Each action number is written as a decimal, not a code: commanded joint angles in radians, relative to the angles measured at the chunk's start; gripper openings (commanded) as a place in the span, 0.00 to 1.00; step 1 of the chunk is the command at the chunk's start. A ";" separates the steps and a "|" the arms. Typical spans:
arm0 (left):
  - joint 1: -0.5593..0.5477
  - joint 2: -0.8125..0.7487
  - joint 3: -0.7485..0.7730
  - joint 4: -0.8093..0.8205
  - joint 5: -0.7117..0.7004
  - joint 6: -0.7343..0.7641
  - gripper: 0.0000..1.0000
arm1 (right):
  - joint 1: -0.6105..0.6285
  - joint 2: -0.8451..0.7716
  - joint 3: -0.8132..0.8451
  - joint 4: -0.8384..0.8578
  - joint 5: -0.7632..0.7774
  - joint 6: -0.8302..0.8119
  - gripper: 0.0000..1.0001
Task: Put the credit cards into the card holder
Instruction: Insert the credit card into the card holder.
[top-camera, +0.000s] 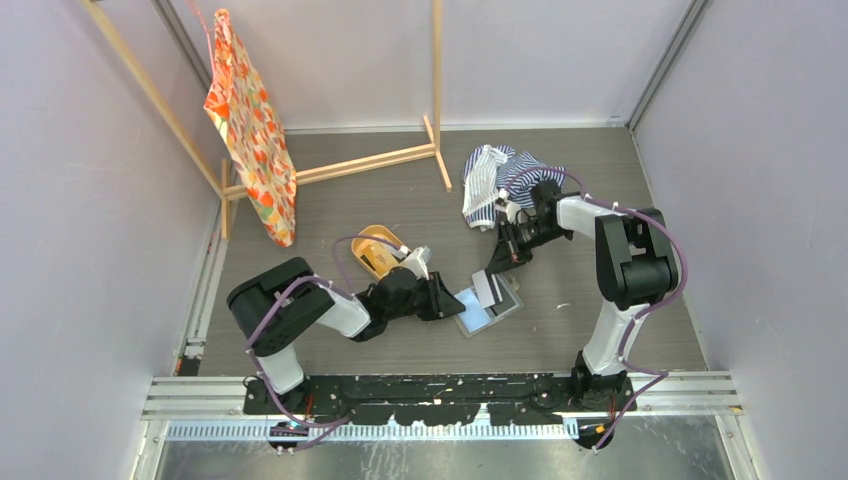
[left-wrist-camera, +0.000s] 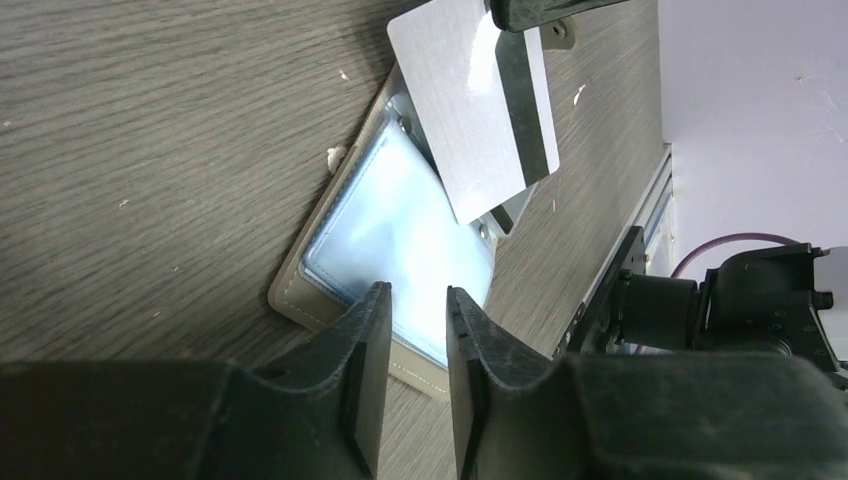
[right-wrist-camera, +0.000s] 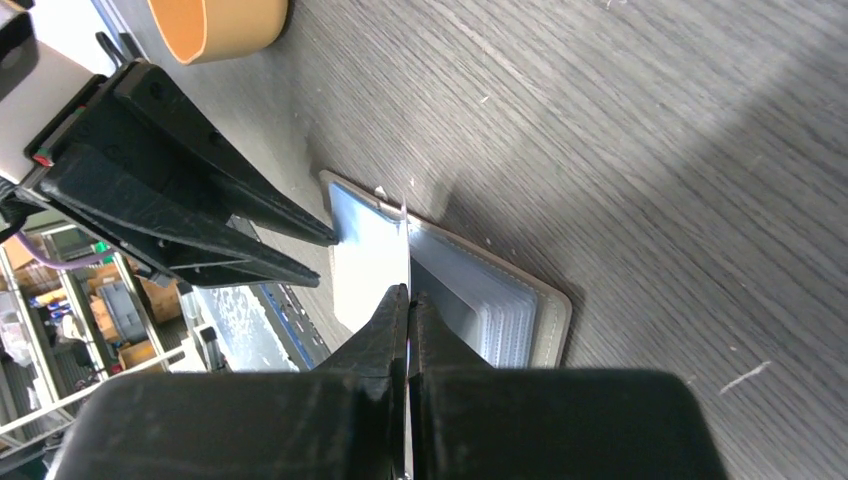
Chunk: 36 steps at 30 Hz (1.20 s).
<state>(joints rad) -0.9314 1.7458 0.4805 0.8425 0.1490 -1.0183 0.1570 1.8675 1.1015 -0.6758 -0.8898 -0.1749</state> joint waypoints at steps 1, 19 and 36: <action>0.001 -0.068 0.017 -0.063 0.006 0.006 0.30 | 0.024 -0.025 0.003 0.018 0.032 0.011 0.01; 0.011 -0.214 -0.048 -0.157 0.011 -0.043 0.33 | 0.077 -0.124 -0.060 -0.001 0.054 -0.124 0.02; 0.011 -0.233 -0.077 -0.160 -0.003 -0.063 0.32 | 0.153 -0.074 -0.017 -0.056 0.144 -0.146 0.01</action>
<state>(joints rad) -0.9245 1.5402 0.4107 0.6708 0.1570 -1.0748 0.2939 1.7805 1.0435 -0.7128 -0.7826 -0.2871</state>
